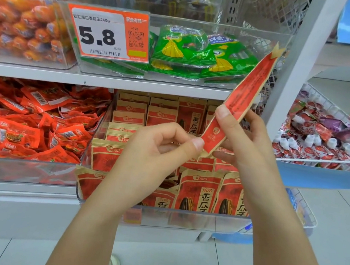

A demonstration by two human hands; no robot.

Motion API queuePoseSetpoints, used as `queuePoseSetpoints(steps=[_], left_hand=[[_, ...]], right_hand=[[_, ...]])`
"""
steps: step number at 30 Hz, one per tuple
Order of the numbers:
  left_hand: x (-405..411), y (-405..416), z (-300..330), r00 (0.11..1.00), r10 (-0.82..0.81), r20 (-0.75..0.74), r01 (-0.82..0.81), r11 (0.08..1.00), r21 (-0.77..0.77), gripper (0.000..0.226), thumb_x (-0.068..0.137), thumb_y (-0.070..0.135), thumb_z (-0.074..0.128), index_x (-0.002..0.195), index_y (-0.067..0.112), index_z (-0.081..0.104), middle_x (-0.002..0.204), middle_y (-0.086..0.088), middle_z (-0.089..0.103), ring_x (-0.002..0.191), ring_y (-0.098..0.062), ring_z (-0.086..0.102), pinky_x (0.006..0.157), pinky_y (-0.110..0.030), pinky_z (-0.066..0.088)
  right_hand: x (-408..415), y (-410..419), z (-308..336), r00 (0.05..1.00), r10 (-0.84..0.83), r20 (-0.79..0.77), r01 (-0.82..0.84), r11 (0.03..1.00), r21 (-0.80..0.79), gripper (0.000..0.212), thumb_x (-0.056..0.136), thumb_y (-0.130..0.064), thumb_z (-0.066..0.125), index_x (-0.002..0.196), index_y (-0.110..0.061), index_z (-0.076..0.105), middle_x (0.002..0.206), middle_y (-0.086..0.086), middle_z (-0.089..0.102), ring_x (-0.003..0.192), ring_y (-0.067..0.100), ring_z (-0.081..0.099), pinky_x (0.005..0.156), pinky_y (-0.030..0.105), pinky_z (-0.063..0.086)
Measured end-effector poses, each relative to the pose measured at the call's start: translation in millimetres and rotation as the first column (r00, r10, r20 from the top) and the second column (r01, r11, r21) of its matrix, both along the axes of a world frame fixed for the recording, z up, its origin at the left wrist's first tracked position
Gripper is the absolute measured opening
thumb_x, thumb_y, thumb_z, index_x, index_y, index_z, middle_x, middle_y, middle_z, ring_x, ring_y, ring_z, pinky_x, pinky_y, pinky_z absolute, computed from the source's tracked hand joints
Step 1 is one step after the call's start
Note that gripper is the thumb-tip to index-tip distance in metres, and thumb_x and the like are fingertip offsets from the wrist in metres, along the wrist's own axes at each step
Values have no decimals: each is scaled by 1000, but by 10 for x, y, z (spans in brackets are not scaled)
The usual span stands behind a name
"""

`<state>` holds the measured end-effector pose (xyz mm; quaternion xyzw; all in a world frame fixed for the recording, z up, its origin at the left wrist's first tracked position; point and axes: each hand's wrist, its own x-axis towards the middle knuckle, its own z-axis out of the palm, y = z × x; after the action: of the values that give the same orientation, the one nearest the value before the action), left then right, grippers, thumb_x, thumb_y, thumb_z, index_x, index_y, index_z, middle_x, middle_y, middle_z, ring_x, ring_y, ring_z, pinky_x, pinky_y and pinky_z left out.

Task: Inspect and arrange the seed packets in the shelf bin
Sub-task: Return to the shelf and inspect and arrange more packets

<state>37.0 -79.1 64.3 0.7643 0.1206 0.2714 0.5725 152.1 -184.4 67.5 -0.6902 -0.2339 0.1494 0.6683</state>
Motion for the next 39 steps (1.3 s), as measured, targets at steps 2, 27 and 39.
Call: queuePoseSetpoints(steps=[2, 27, 39], left_hand=[[5, 27, -34, 1000, -11, -16, 11, 1000, 11, 26, 83, 42, 64, 78, 17, 66, 87, 11, 75, 83, -18, 71, 82, -33, 58], [8, -37, -12, 999, -16, 34, 15, 999, 43, 45, 72, 31, 79, 109, 42, 54, 114, 19, 64, 107, -4, 64, 79, -29, 58], [88, -221, -22, 995, 40, -89, -6, 936, 352, 55, 81, 23, 67, 125, 49, 45, 98, 17, 65, 90, -2, 63, 76, -31, 54]], right_hand=[[3, 1, -2, 1000, 5, 9, -5, 1000, -20, 81, 63, -69, 66, 134, -37, 47, 103, -7, 71, 92, 5, 70, 92, 38, 55], [-113, 26, -4, 977, 75, 199, -78, 997, 7, 89, 55, -70, 68, 136, -55, 37, 106, -18, 65, 98, 0, 67, 88, 39, 55], [-148, 3, 132, 981, 20, 192, -62, 974, 216, 88, 62, -66, 62, 141, -33, 44, 115, -16, 65, 103, -9, 62, 86, 12, 48]])
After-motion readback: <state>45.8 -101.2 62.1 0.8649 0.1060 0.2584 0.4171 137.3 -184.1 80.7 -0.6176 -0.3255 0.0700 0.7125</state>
